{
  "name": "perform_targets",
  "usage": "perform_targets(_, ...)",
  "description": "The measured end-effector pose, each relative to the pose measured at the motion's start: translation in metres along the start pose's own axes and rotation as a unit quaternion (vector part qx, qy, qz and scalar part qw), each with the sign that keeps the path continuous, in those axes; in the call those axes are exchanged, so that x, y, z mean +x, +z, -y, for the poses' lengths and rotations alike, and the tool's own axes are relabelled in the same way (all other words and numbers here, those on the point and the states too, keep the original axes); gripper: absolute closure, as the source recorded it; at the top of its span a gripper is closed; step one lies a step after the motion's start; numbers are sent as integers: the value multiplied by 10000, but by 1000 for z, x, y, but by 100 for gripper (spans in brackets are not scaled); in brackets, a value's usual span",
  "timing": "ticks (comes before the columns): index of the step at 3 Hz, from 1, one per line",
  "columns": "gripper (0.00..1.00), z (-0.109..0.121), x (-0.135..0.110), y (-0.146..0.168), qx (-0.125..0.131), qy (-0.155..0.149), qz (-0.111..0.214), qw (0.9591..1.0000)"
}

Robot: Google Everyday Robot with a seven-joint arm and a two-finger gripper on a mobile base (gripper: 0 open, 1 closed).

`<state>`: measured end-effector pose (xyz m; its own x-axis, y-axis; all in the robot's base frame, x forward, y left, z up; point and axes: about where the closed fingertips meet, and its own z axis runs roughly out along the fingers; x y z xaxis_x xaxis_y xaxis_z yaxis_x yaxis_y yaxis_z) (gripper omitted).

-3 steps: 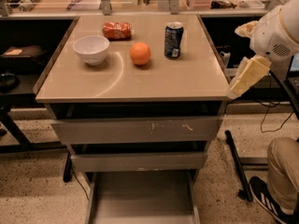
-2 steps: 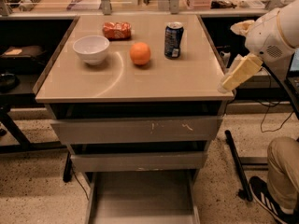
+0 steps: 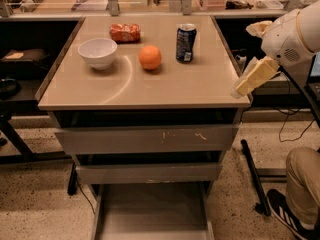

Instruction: Place pepsi can into bottom drawer

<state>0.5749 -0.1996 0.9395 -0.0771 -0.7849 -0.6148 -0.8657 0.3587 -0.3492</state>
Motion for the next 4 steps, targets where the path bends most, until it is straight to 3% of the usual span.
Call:
perform_targets(1,0,2,-1,11,68,103,179,9998)
perform_targets(2,0,14,8,40,376,53,389,9985)
perform_targets(3,0,47,17,62,973,157,754,9923)
perform_targets(4,0,78,23,79,1393,315,1119,9834)
